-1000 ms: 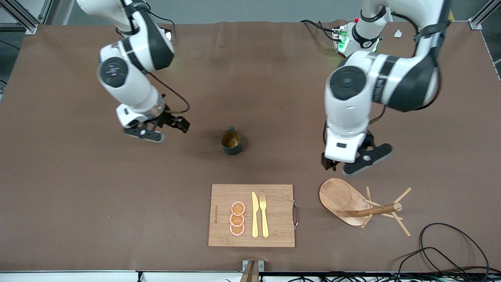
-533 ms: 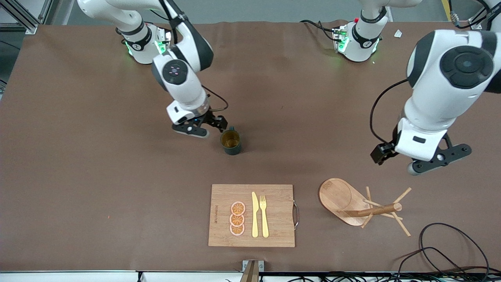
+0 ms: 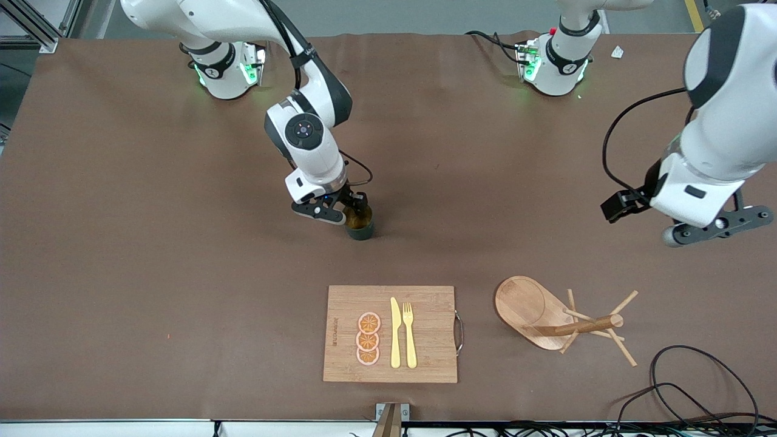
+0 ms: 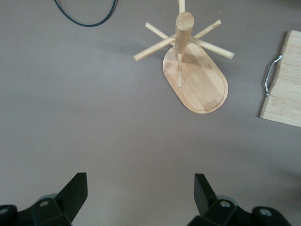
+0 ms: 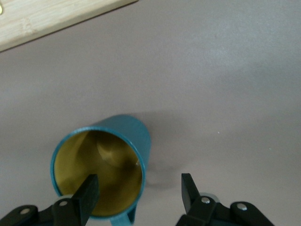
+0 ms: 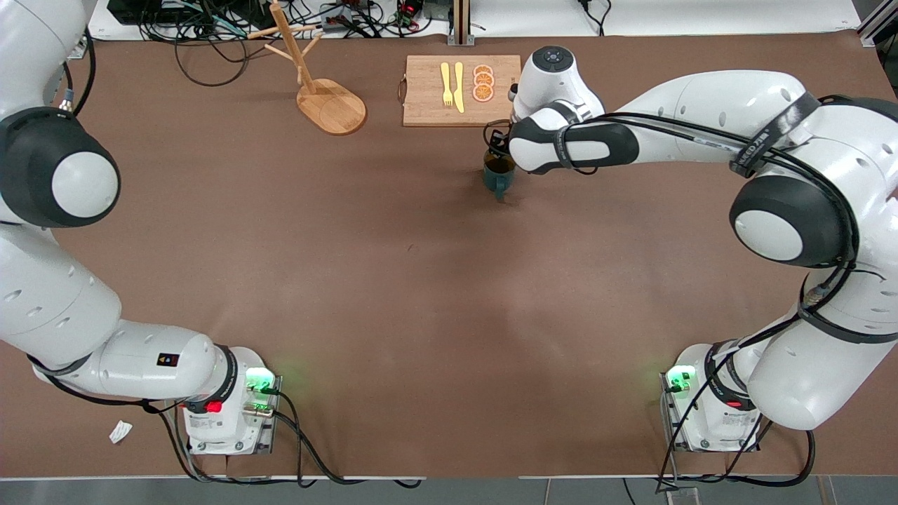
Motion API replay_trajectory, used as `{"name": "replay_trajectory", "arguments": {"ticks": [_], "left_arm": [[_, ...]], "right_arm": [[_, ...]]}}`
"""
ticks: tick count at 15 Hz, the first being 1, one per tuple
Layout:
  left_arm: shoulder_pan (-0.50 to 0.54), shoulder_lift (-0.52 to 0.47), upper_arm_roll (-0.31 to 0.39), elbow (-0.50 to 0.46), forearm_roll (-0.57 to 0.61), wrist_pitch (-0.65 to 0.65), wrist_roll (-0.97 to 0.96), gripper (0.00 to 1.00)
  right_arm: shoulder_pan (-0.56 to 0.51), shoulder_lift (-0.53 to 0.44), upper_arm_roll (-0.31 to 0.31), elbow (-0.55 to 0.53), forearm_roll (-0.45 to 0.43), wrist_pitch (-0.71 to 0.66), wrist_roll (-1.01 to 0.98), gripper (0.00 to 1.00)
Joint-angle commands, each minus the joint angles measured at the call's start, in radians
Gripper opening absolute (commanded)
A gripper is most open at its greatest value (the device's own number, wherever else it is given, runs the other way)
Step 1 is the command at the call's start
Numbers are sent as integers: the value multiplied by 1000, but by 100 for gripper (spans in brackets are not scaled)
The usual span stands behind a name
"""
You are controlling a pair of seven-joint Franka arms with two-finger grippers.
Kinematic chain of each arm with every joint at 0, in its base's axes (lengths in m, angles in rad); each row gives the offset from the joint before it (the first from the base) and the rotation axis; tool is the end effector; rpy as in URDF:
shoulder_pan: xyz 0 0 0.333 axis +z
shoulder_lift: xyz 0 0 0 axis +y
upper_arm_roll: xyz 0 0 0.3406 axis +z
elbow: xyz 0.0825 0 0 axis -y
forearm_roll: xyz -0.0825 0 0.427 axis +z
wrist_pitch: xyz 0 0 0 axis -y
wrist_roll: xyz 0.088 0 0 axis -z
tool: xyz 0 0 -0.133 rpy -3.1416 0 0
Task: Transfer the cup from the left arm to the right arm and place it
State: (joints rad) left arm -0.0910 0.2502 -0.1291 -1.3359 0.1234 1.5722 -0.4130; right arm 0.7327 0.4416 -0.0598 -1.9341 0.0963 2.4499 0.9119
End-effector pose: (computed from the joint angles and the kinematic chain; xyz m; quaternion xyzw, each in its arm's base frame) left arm 0.6676 -0.1216 0.5860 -0.9942 -0.0976 -0.0085 0.0453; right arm 0.5248 0.4219 0.2295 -0.9876 0.1514 -0.0127 0.0405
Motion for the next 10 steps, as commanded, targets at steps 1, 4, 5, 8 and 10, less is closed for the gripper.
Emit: {"name": "replay_trajectory", "arguments": {"ticks": [1,4,5,8,10], "left_arm": [[20,-41,-1,1,-30,-20,60,100],[63,-103,-10,-26,-33,-23,77,100],[66,-117,-10,-31,-47,-38,104,100],[105,-140,-9,-35,-60,-107,206,100],[131,-169,-10,-58,-80,-118,214,100]], "right_arm": [[-7,40,3,43,-4,-8,19,59],[-10,51,5,49,-4,-8,7,28],[-10,54,5,50,-6,-8,-5,16],[-12,54,3,49,-7,-17,-152,1],[-13,52,3,49,-7,-19,-230,1]]}}
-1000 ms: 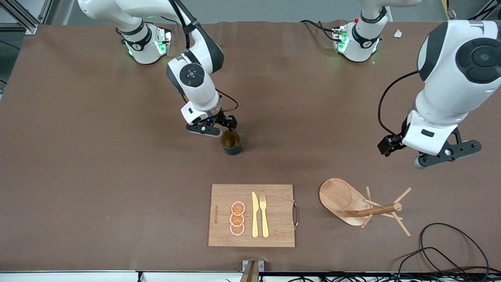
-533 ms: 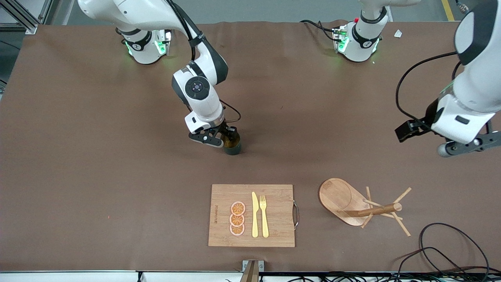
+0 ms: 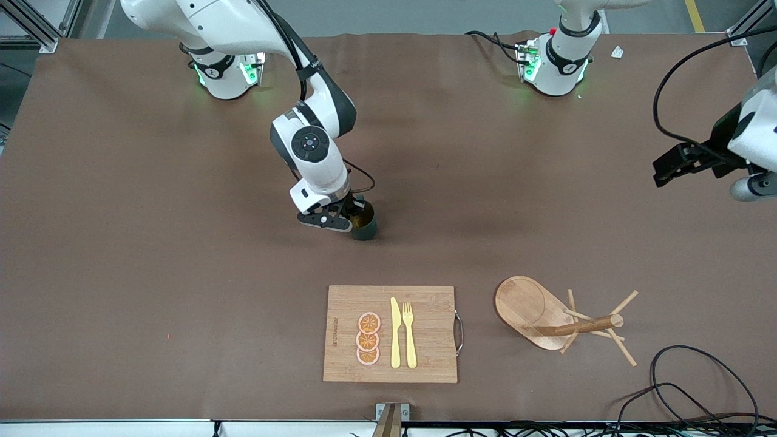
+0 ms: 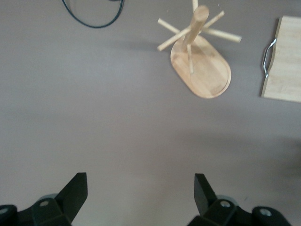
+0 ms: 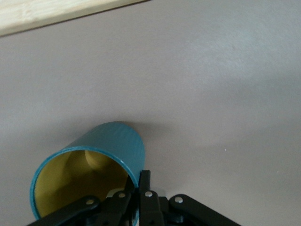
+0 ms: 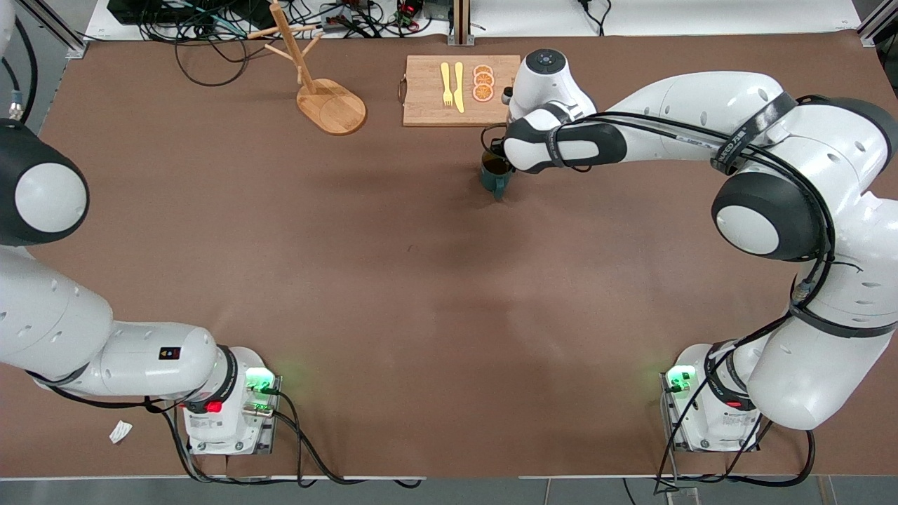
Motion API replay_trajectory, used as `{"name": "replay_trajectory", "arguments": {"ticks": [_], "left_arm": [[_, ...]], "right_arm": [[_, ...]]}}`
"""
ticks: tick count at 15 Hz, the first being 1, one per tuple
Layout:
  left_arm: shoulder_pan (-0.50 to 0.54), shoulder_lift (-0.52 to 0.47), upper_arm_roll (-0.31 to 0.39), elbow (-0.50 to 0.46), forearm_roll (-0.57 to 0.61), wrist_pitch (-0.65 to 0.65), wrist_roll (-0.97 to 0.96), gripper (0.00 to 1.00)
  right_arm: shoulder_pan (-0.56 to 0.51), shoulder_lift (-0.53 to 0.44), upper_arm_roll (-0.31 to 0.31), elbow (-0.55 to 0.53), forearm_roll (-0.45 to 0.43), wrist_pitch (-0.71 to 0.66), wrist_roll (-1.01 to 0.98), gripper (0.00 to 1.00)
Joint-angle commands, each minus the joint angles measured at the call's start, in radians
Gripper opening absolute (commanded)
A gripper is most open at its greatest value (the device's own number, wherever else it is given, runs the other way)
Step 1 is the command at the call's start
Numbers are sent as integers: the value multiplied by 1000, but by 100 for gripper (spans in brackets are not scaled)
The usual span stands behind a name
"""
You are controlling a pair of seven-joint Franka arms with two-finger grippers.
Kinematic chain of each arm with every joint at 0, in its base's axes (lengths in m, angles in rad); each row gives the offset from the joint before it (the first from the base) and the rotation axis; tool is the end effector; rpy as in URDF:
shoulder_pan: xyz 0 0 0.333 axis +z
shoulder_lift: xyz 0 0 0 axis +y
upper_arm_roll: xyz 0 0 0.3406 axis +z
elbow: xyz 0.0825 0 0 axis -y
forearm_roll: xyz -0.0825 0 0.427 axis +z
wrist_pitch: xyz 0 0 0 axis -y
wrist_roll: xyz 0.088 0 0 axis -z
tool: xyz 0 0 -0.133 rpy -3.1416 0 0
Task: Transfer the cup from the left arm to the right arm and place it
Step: 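Carry the mug with the right gripper away from the cutting board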
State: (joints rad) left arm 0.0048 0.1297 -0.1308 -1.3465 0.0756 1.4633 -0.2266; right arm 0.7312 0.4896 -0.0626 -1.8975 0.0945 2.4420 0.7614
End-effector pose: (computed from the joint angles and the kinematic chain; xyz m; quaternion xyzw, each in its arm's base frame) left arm 0.6261 -0.0625 0.6493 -0.9981 -0.0546 0.0007 0.0298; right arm 0.5323 0.4246 0.2128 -0.9964 0.0775 -0.0103 0.0312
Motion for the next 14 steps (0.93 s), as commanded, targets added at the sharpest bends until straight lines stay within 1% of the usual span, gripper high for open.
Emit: {"name": "replay_trajectory", "arguments": {"ticks": [1,4,6,10,14], "left_arm": [[41,-68,-9,-66,-49,-14,32,100],[55,-113,-9,-112,-56,-31,70,100],[53,-125,-9,-121,-54,-43,127,100],[53,-140,-7,-123,-45,-41,144,100],[57,-192,-9,-212,-47,-2,147,100]], "right_arm": [[-12,4,4,12,-6,-11,-130,1],[-32,-2,0,8,-6,-14,-351,1],[-47,-12,-2,-2,-9,-18,-434,1],[-64,-46,-48,-17,-61,-78,-624,1],[-117,-106,-82,-44,-67,-130,-815,1]]}}
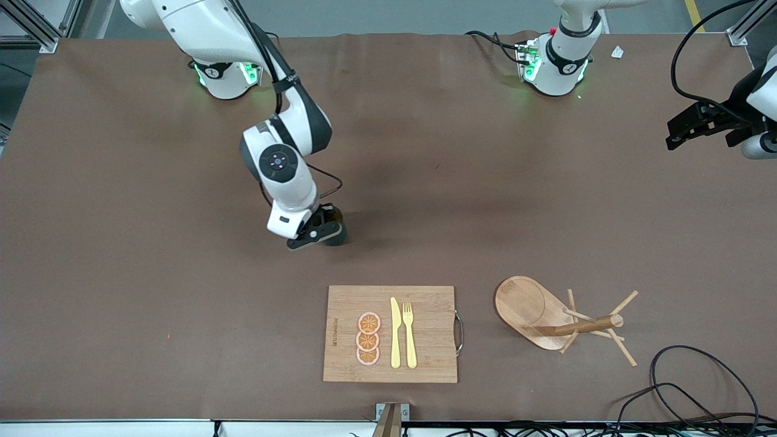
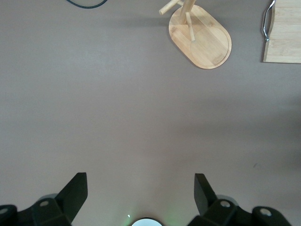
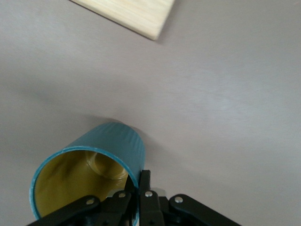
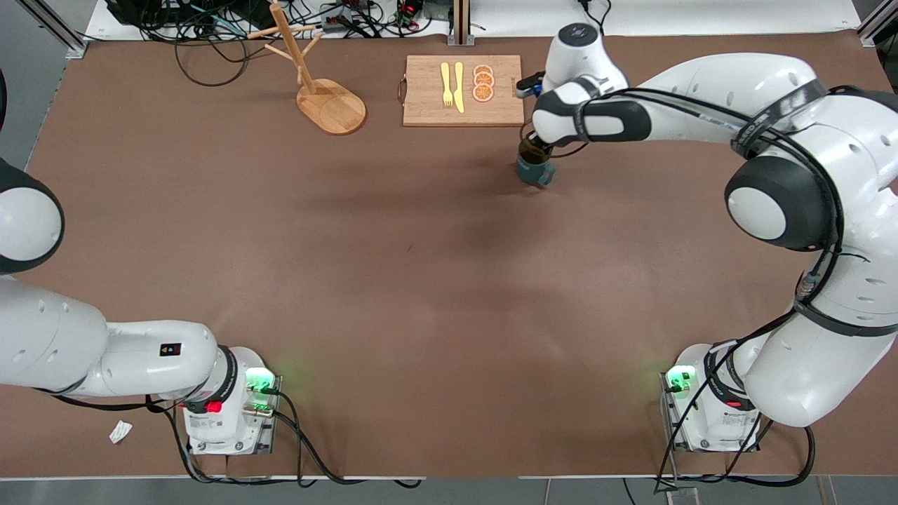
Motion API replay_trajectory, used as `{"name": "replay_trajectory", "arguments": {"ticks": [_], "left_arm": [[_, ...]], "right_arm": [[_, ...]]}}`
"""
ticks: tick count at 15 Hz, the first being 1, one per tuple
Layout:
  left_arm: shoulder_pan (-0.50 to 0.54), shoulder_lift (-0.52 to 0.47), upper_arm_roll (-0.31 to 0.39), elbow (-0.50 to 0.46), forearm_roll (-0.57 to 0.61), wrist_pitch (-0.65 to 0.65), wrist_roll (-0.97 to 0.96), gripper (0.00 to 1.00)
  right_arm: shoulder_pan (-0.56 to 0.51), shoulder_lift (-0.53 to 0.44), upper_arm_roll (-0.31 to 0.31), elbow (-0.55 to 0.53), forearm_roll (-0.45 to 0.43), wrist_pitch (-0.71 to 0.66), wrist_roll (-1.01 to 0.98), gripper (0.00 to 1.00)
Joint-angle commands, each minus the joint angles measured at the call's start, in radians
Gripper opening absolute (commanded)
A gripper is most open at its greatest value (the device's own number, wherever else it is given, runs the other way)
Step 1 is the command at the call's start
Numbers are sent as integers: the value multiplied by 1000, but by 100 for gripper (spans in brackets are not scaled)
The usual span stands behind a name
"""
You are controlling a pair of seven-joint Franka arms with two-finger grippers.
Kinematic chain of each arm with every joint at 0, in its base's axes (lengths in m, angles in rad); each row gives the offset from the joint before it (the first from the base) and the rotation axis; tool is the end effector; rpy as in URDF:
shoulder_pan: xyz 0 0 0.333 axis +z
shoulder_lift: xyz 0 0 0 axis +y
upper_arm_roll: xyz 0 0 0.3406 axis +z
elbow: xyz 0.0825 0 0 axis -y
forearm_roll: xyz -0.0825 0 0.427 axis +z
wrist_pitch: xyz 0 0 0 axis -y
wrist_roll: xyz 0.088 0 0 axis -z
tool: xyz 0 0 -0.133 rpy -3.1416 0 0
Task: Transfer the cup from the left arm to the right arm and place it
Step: 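Carry the mug with the right gripper away from the cutting board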
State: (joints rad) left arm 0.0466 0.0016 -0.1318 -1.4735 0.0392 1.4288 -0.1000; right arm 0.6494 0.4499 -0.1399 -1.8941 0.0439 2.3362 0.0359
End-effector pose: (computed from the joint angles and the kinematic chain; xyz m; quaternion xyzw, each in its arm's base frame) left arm 0.5803 -0.0438 0.6596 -0.9995 -0.0097 0.0212 0.0214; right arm 0.5852 0.3324 0.2337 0.9739 0.2264 0.0026 0.0144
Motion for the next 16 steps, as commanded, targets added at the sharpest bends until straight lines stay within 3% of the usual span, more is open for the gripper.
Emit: {"name": "replay_trajectory", "arguments": {"ticks": [1,6,10,16], "left_arm": [[18,-77,-9,-103,-10,45,22,100],[9,-61,-17,-96,-18,75,23,100],[15,-14,-8,-24,-18,65,71,100],[13,-17,-6,-36,-15,59,57,100]], "right_arm": [[-51,-83,-13,-69,-16,-26,-144,1],[-161,-195,-26,-210,-18,-14,-391,1],[-298,-263,-24,-293,-76,5,-620,1],[-550,-258,-23,-330,-76,71,-1077,1]]}}
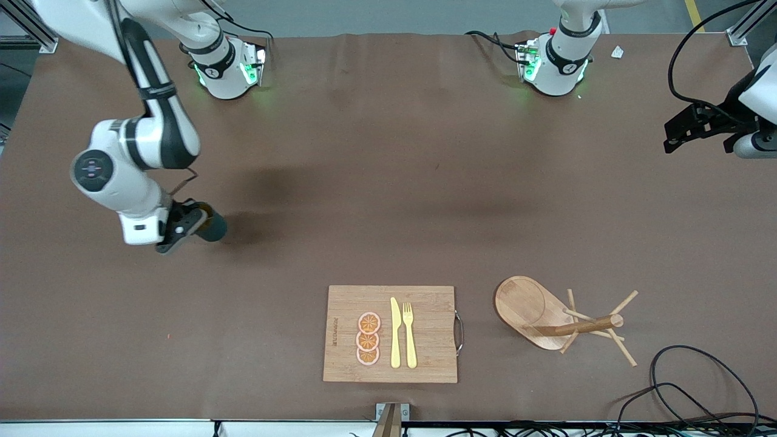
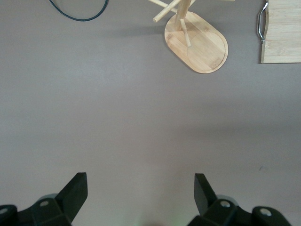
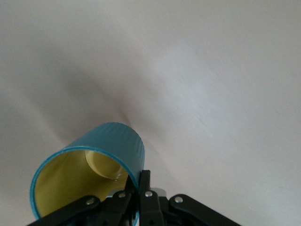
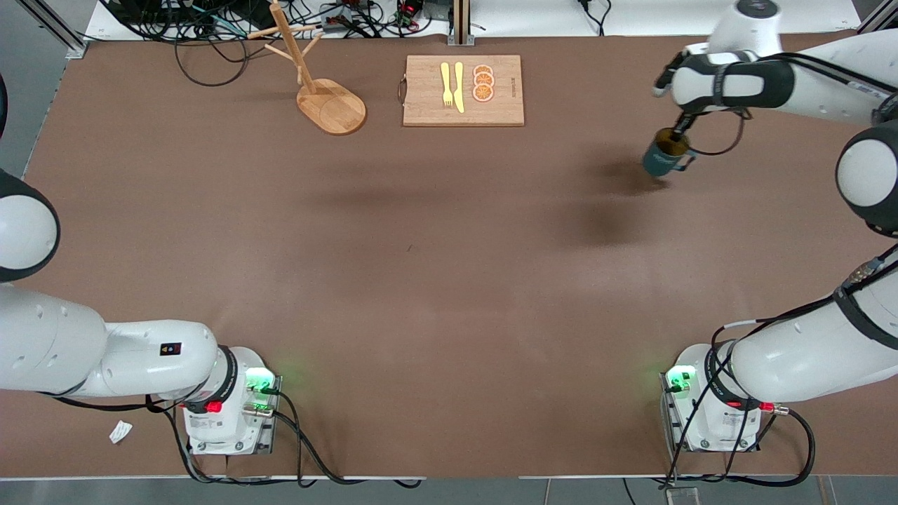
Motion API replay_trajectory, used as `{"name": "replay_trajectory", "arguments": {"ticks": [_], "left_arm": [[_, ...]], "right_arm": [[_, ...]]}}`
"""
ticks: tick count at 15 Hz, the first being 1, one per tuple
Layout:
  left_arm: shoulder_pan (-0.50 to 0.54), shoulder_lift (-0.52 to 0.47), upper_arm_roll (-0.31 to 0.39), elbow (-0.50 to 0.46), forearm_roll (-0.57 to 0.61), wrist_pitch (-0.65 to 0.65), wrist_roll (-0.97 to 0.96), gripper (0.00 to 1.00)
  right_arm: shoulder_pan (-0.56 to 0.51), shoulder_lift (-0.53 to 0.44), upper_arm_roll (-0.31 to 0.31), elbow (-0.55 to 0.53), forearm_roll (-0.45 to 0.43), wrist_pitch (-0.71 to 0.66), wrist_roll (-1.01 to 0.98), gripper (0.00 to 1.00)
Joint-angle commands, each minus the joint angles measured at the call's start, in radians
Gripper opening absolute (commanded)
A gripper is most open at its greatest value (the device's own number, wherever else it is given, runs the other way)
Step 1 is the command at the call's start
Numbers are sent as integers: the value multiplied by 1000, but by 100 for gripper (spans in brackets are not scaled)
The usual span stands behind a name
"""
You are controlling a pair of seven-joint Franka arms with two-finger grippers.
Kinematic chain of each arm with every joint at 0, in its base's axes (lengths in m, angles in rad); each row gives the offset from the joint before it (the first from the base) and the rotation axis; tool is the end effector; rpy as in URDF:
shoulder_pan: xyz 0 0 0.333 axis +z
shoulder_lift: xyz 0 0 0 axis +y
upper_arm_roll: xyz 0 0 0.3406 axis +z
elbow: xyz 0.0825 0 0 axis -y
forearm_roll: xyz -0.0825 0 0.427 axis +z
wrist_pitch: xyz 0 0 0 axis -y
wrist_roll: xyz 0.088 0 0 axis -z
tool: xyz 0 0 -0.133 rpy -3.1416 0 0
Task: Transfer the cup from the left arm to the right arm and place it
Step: 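Carry the mug with the right gripper away from the cutting board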
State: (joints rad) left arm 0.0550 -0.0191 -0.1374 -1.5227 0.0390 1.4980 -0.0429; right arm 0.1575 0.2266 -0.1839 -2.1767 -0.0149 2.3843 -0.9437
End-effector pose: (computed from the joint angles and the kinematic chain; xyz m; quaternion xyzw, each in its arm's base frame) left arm 0.5822 -0.0435 0.6526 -0.9996 0.0184 0.0016 0.0209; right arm 0.5908 -0.0166 0.2537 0.8929 0.4494 -0.0188 0.0191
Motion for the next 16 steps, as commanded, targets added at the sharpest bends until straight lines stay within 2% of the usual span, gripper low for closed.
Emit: {"name": "replay_trajectory", "arguments": {"ticks": [1,5,9,16], "left_arm": [[5,1,-2,13,-8,-10,0,100],[5,-1,-2,3,-1,-2,0,100],[5,-22,-2,-34,2,14,0,100],[5,-21,-4,-36,1,21,-2,100]], "right_arm": [[-75,-35,21,-63,-17,42,-130,1],[-124,-33,23,-118,-16,108,-242,1],[-130,-30,23,-170,-17,183,-253,1],[-131,-17,24,-164,-16,214,-371,8]]}}
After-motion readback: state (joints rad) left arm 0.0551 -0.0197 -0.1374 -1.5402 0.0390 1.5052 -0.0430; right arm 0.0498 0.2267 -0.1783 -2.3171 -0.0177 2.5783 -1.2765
